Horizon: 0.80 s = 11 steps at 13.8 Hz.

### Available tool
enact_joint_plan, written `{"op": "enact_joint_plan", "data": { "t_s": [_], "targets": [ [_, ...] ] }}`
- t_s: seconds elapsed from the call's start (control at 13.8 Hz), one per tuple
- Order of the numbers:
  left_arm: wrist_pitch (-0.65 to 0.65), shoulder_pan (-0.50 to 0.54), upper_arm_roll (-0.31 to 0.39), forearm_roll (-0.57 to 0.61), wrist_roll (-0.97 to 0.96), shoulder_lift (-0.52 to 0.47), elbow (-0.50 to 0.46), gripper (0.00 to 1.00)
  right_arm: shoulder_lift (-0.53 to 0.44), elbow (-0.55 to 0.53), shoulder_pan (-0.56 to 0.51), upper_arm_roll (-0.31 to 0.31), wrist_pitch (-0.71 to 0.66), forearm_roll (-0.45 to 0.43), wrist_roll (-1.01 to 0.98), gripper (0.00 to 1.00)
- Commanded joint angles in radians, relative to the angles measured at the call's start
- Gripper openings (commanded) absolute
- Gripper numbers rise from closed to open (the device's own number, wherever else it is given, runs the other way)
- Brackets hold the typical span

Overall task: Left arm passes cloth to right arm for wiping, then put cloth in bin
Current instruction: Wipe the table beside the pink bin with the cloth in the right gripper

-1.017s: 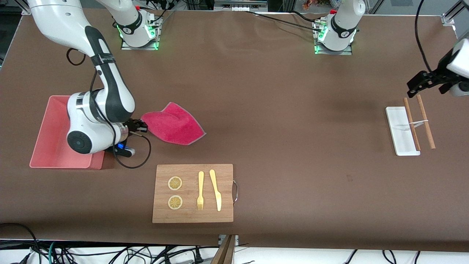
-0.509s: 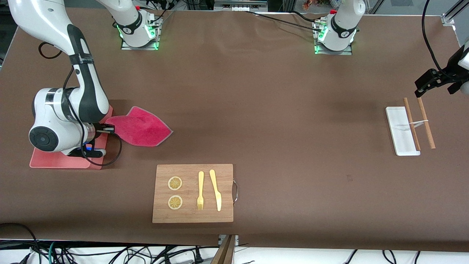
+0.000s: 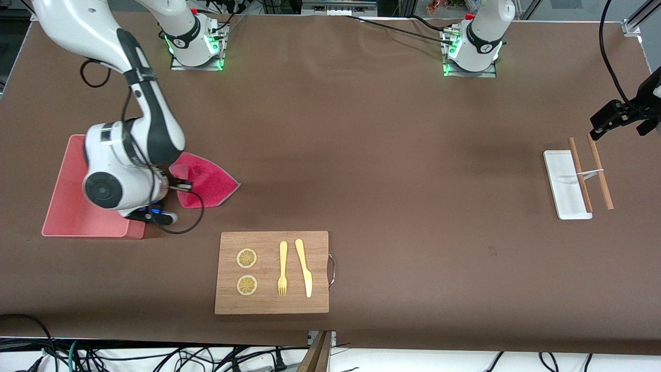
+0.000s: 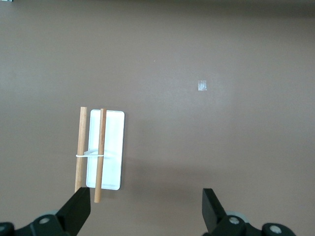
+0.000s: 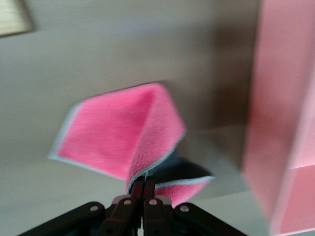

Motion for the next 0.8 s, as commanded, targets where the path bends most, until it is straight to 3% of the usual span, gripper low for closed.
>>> {"op": "enact_joint_plan", "data": {
  "t_s": [0.0, 0.29, 0.73],
  "targets": [
    [-0.021, 0.011, -0.006, -0.034, 0.026, 0.026, 0.042, 1.0, 0.001, -0.025, 0.001, 0.093, 0.064, 0.016, 0.208, 0.0],
    [-0.021, 0.009, -0.008, -0.034, 0.024, 0.034, 0.045, 1.0, 0.037, -0.024, 0.045, 0.198, 0.197, 0.02, 0.483, 0.0],
    [-0.021, 0.009, -0.008, -0.04, 0.024, 0.034, 0.045, 1.0, 0.069, -0.021, 0.088, 0.299, 0.394, 0.135, 0.719, 0.0]
  ]
}}
